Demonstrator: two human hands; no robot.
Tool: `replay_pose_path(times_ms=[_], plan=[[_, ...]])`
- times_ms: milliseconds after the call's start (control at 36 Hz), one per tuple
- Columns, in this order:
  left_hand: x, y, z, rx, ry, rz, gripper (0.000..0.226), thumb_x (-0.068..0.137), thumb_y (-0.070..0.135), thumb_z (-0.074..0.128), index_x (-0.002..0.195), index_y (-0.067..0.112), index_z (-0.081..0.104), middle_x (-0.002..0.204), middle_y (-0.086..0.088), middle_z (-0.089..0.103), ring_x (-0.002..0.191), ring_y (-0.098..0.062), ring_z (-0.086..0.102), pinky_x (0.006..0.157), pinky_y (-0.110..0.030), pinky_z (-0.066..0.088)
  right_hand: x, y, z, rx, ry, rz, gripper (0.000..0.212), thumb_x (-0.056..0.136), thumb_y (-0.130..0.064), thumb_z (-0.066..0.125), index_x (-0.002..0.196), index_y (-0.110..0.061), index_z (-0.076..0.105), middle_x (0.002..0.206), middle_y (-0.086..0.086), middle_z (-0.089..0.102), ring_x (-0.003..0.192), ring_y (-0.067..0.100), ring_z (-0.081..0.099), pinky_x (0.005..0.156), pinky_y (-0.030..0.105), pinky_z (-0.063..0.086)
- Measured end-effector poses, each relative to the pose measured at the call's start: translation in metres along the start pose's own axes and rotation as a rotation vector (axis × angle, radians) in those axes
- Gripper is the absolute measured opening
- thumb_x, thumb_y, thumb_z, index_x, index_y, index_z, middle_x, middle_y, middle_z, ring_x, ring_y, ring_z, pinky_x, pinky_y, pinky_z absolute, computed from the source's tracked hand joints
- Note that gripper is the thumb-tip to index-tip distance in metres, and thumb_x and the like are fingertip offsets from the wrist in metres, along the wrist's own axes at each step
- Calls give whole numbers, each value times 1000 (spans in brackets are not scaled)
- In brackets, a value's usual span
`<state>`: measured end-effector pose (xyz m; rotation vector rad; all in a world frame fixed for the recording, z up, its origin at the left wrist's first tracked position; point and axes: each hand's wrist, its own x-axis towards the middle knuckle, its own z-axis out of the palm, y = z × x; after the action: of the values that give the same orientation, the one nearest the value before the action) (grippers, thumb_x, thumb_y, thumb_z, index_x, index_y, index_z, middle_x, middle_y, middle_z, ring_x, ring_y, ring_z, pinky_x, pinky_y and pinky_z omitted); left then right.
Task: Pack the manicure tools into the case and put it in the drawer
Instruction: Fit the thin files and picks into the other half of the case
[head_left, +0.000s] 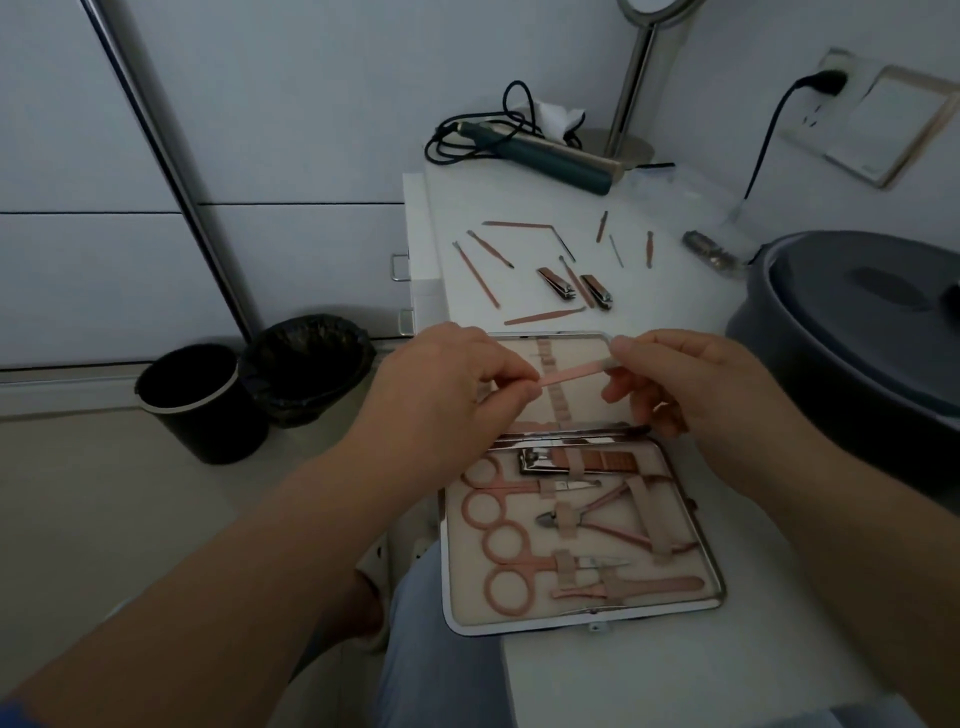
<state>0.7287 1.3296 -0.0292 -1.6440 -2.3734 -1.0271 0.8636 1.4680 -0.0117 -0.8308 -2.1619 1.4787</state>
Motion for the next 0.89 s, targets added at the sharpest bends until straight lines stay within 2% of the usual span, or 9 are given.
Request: replay_pose_path(times_ms=[83,167,278,361,556,611,722,889], plan=[[0,1,2,-12,-15,23,17,81,37,58,91,32,70,72,26,48,75,1,43,67,-16,35,-2,1,-1,-55,2,17,22,79,-35,62,63,-21,68,61,-5,67,47,2,50,45,14,39],[-1,5,4,-34,-27,41,18,80,37,58,91,31,71,80,19,59,80,-2,48,70,-23,40,-3,3,-1,-60,29,48,27,81,-29,64,55,-21,65,48,-8,61,43,4,46,47,18,41],[-2,1,6,-42,-63,34,25,82,40,52,97,30,69,89,16,63,86,-3,50,76,-26,43,-7,7,-4,11,74,114,28,84,-22,61,57,-13,61,39,-8,52,36,5,37,36,14,32],[-6,-7,8,-36,-86,33,22,84,36,54,98,27,68,96,10,62,93,-7,49,85,-31,42,-13,11,-8,36,119,155,32,85,-19,60,55,-7,58,40,0,43,32,7,32,32,15,27],[-6,-11,11,-12,-131,29,22,85,36,52,101,30,67,96,13,55,97,-6,44,89,-28,37,-19,22,-17,30,239,185,36,86,-20,58,51,-14,56,38,-2,43,31,8,35,30,17,30],[-6,-13,12,-12,-148,34,24,85,37,51,103,31,65,102,14,53,102,-7,42,92,-26,32,-20,25,-20,39,265,197,40,86,-20,58,46,-16,57,39,0,45,32,9,37,30,17,30],[-7,-14,11,-49,-192,44,25,87,37,50,107,31,63,124,10,49,116,-8,35,99,-27,24,-20,25,-21,18,236,223,41,86,-21,59,45,-15,58,38,0,46,32,10,38,30,18,31],[-5,-16,10,-52,-199,47,24,86,37,51,105,32,64,124,10,52,116,-7,37,100,-30,27,-12,14,-20,-74,91,264,32,86,-20,60,57,-6,55,32,-2,46,25,6,36,29,13,29]])
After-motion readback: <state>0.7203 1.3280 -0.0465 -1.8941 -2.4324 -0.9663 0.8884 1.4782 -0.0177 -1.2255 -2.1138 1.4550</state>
